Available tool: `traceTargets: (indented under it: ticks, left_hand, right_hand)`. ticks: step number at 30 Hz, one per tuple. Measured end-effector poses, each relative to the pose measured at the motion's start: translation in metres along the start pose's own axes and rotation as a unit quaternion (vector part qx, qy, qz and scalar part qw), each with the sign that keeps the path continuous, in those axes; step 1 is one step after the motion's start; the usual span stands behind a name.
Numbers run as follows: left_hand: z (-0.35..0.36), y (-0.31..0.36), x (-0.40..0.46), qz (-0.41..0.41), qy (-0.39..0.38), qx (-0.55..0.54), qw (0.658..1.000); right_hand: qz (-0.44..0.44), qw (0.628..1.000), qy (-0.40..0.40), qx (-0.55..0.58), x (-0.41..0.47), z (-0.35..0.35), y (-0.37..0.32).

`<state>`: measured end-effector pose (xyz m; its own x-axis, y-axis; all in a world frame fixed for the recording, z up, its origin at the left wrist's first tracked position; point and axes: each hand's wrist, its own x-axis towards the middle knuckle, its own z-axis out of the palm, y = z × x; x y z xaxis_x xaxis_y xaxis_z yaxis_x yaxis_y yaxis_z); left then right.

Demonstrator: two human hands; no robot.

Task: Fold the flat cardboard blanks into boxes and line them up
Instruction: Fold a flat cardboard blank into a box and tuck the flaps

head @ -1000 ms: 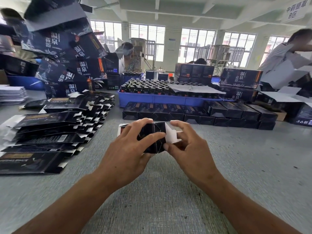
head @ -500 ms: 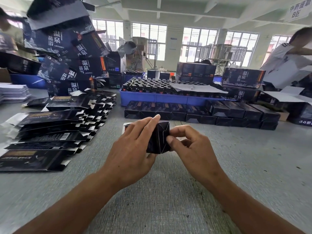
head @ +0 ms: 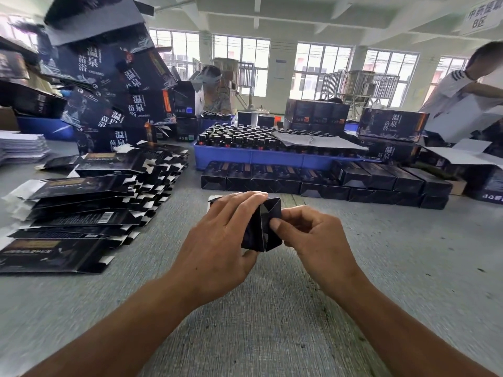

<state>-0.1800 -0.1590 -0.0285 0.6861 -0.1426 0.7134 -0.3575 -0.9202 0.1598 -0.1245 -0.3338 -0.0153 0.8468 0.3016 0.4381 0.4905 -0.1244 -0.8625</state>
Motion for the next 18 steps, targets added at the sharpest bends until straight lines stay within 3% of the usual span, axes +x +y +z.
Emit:
traceTargets:
  ticks: [18]
  left_hand:
    - [-0.0012,0.0021,0.0000,-0.004,0.010,-0.027,1.000]
  right_hand:
    - [-0.006,1.000,-0.010,0.014,-0.0005,-0.0039,-0.0030]
